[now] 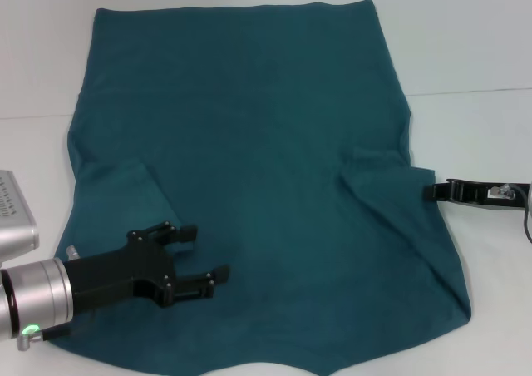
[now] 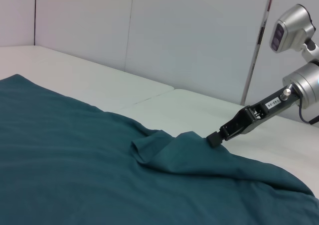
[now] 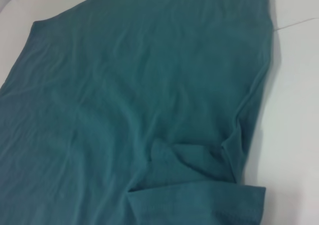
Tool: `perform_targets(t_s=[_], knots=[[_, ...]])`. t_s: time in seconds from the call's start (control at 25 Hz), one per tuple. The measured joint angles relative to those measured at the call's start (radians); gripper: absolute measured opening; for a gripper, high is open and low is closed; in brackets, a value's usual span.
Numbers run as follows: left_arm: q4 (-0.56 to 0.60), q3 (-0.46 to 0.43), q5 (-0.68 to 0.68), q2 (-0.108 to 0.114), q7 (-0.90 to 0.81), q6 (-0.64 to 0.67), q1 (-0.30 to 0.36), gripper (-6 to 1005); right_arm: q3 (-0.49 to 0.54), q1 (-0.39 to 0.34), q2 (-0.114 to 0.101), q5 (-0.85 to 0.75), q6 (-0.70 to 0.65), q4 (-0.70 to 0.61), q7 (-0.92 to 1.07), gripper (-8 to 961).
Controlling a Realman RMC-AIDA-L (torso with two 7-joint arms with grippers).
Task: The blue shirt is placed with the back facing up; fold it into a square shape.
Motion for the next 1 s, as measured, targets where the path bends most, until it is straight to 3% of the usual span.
perform_targets(t_s=[0.36,0.48,1.0], knots=[[0.000,0.001,-0.001,0.000,-0.001,-0.002,0.000,890,0.002,-0.002,0.000,0.004,0.000,-0.007,-0.005,133],[0.000,0.001,0.000,0.000,-0.002,-0.006,0.000,891,0.003,-0.002,0.001,0.005,-0.001,-0.007,-0.007,46],[0.000,-0.003,0.000,0.002,-0.003,-0.008,0.000,890,0.013,-0.005,0.010,0.052,-0.096,-0.050,-0.072,-1]])
